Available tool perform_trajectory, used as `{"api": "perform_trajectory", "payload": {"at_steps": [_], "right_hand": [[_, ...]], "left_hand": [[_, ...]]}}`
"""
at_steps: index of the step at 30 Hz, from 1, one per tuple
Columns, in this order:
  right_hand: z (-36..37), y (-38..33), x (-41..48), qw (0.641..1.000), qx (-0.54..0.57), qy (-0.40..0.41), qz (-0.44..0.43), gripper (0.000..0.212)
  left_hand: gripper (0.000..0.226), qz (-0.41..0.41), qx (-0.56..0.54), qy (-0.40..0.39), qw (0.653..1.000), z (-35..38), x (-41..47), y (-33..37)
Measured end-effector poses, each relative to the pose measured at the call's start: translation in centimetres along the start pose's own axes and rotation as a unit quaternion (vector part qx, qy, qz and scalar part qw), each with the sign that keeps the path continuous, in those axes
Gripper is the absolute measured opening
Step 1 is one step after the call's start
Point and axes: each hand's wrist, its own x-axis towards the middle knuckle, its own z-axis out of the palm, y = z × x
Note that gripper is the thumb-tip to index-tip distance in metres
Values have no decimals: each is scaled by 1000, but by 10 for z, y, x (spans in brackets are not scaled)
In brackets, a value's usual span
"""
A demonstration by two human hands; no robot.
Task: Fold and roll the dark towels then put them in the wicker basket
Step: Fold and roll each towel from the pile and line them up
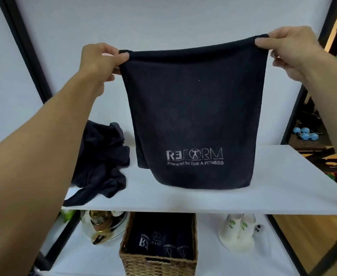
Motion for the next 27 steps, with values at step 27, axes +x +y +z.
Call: {"api": "perform_trajectory", "payload": {"at_steps": [27], "right_hand": [[44,23,91,976,-145,23,-158,11]], "left_hand": [[6,137,121,20,983,22,95,-12]]}}
